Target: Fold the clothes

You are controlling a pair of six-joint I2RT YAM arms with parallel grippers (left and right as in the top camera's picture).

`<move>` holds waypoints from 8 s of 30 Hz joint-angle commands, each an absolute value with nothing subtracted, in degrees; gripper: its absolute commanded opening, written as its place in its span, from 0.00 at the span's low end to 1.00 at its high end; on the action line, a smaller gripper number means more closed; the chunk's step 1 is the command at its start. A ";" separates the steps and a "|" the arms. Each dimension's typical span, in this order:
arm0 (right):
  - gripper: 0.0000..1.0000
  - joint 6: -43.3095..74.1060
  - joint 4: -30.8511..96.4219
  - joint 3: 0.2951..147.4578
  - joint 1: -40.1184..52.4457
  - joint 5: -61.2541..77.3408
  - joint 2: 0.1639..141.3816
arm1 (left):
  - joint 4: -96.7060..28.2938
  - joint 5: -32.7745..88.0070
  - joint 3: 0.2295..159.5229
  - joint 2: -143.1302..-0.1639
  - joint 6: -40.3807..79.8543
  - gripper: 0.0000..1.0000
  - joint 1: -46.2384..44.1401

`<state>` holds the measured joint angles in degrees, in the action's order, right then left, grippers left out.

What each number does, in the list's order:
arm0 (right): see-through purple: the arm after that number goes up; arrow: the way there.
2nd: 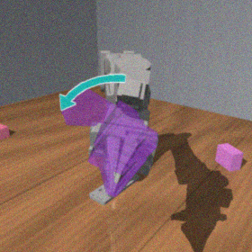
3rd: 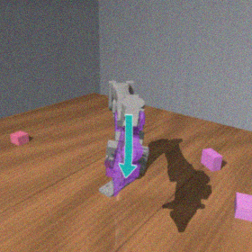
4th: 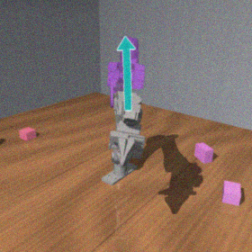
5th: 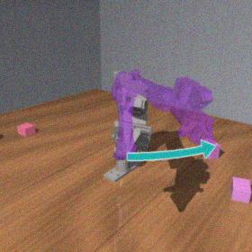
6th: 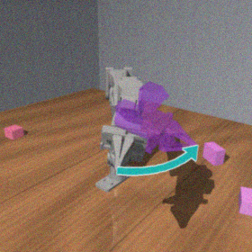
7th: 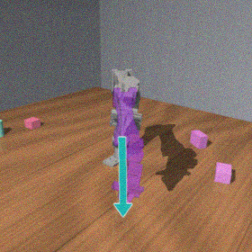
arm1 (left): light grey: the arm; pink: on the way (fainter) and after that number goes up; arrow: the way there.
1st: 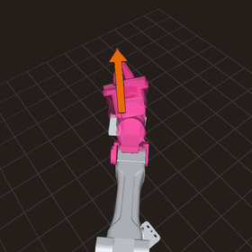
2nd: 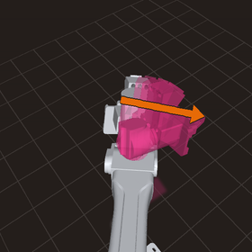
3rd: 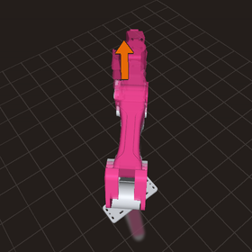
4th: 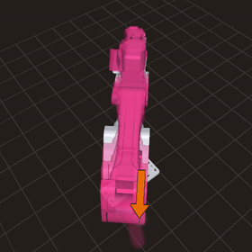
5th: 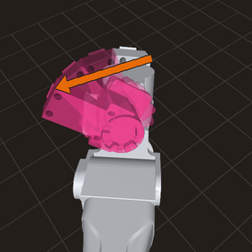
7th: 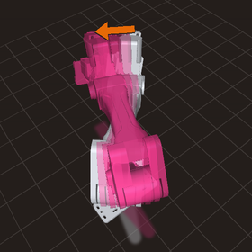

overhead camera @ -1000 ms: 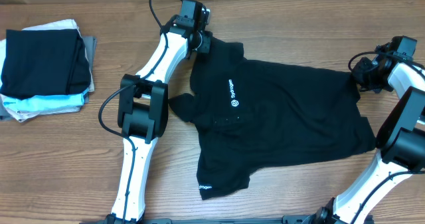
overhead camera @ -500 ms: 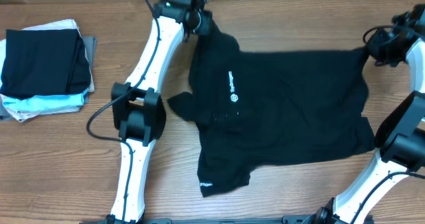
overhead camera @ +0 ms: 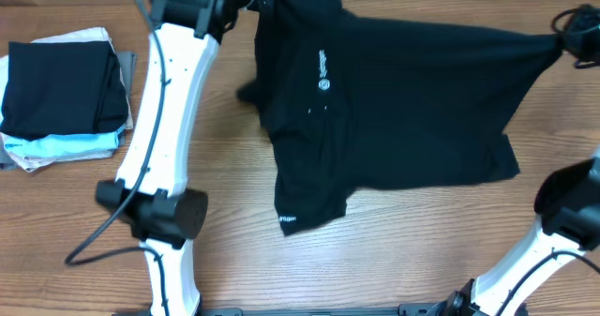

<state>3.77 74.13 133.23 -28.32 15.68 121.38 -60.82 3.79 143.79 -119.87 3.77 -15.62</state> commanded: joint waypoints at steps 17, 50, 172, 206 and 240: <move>0.04 4.69 81.65 135.79 -33.19 15.07 93.27 | -69.08 -1.17 145.45 -88.47 4.60 0.04 -15.07; 0.04 11.97 97.03 135.81 -33.08 11.90 76.27 | -79.85 1.48 146.36 -78.17 13.32 0.04 -15.07; 0.04 4.45 60.40 128.20 -17.63 11.66 141.27 | -49.74 8.25 151.68 -149.05 15.31 0.05 -14.94; 0.04 3.44 46.04 128.20 -16.34 5.58 151.46 | -50.98 5.74 151.13 -155.37 12.38 0.04 -16.27; 0.53 12.03 61.49 139.63 -17.65 13.82 142.54 | -56.60 3.14 151.11 -155.48 12.40 0.04 -15.35</move>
